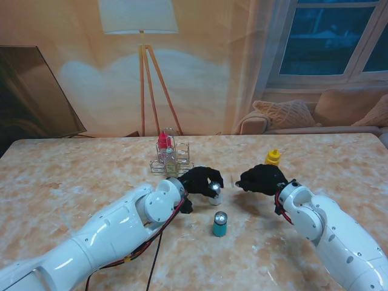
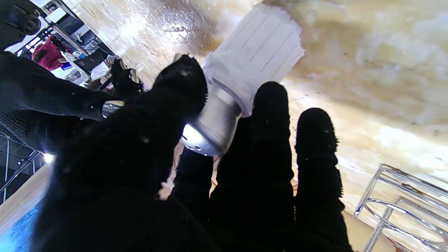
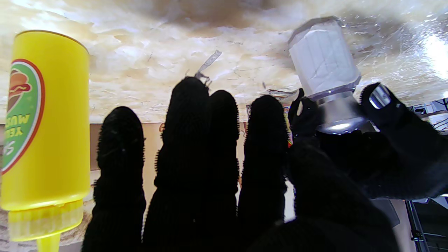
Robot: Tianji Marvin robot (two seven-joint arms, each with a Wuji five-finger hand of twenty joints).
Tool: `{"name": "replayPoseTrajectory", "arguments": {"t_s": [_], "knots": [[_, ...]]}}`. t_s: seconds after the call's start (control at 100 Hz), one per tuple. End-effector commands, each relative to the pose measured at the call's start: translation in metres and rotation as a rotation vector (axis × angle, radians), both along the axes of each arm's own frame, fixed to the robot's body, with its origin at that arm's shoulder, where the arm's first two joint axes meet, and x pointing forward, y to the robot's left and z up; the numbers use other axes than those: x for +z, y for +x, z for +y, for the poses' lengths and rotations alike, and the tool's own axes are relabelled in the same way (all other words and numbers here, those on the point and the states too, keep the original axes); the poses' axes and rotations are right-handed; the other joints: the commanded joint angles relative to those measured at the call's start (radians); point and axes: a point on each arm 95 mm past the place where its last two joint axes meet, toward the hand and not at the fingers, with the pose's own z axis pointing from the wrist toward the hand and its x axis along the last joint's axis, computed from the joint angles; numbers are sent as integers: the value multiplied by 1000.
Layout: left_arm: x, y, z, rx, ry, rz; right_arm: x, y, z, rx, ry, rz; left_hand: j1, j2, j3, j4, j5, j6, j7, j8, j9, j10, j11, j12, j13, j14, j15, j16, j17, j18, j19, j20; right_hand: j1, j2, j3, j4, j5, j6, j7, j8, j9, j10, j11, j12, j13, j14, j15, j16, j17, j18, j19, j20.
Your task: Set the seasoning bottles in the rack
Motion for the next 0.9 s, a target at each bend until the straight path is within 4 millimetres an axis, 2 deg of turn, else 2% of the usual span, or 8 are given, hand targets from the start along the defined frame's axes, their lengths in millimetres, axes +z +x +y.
{"name": "replayPoseTrajectory", "arguments": {"t_s": [0.0, 0.19, 0.53, 0.89], "knots": [[1, -2, -4, -4, -4, 4, -5, -4, 2, 5, -6, 17, 100, 80, -4, 22, 78, -74, 152, 2, 110, -19, 1, 73, 47, -43, 35, 34, 21, -31, 29, 14, -5, -8, 24, -31, 16, -23, 9, -5, 8, -1, 6, 3, 16, -25, 4, -5, -3, 3, 1, 14], [5, -1, -3, 7, -4, -6, -5, -3, 2, 5, -6, 17, 139, 99, -17, 34, 100, -62, 163, -11, 180, -5, -61, 108, 80, -46, 36, 22, 52, -21, 39, 13, -5, -9, 24, -31, 16, -23, 9, -5, 10, -2, 6, 3, 14, -24, 3, -6, -2, 5, 2, 14], [18, 3, 7, -10, 20, -58, -5, -3, 2, 2, -5, 16, 155, 98, -24, 45, 119, -42, 161, -18, 217, 17, -51, 144, 113, -47, 39, 18, 85, 0, 47, 12, -5, -8, 24, -31, 16, -22, 9, -6, 9, -2, 6, 3, 15, -25, 4, -5, -3, 3, 2, 14], [41, 2, 48, -43, 119, -175, -5, -3, 2, 2, -5, 16, 155, 88, -21, 55, 130, -15, 159, -4, 227, 49, -23, 184, 130, -47, 66, 28, 99, 28, 62, 21, -6, -8, 24, -31, 18, -21, 9, -5, 10, -1, 6, 3, 15, -25, 4, -5, -3, 4, 2, 14]]}}
